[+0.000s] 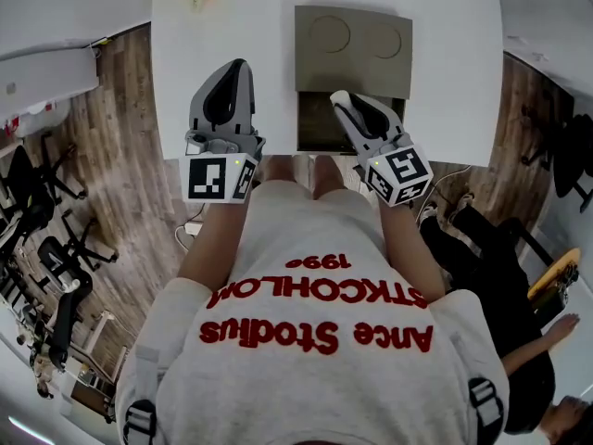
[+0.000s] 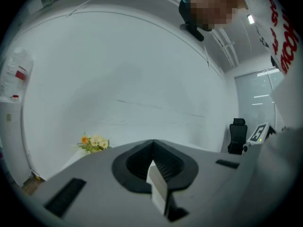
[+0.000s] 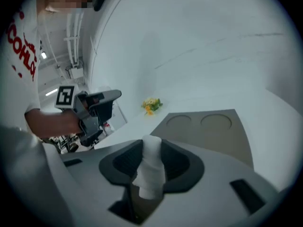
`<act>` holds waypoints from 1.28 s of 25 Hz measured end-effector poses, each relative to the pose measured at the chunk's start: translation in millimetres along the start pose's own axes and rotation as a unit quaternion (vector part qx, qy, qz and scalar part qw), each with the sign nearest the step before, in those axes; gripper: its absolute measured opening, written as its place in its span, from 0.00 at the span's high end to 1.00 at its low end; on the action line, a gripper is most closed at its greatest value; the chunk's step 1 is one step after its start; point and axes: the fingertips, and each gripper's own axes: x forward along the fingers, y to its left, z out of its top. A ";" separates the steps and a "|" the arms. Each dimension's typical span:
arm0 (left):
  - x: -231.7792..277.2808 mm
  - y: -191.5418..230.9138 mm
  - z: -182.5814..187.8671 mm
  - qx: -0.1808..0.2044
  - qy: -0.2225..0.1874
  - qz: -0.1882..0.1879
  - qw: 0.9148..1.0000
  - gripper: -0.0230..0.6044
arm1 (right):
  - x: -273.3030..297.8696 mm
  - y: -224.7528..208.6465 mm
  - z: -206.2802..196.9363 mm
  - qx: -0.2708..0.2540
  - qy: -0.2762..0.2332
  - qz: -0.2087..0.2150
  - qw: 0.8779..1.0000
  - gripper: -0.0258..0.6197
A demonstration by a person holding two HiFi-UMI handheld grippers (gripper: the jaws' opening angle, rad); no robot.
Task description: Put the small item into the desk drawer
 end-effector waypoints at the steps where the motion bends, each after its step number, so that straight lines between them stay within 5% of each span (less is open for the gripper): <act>1: -0.4 -0.6 -0.7 0.000 0.002 -0.001 1.000 0.95 | 2.4 1.0 -9.0 -0.013 0.017 0.000 1.000 0.77; 6: -0.5 1.4 -10.0 -0.002 0.014 0.002 1.000 0.95 | 15.4 -0.7 -43.1 -0.077 0.090 -0.007 0.993 0.76; 12: -3.0 4.8 -17.9 -0.001 0.020 0.002 1.000 0.95 | 20.6 -3.4 -56.8 -0.080 0.110 -0.016 0.991 0.74; 21: 4.5 9.4 -0.2 0.008 -0.005 0.002 1.000 0.95 | 1.5 -18.6 20.2 -0.062 -0.011 -0.045 0.997 0.91; 32: 18.6 21.0 49.6 0.026 -0.060 -0.007 0.998 0.95 | -36.2 -33.5 139.6 -0.080 -0.165 -0.090 0.979 0.95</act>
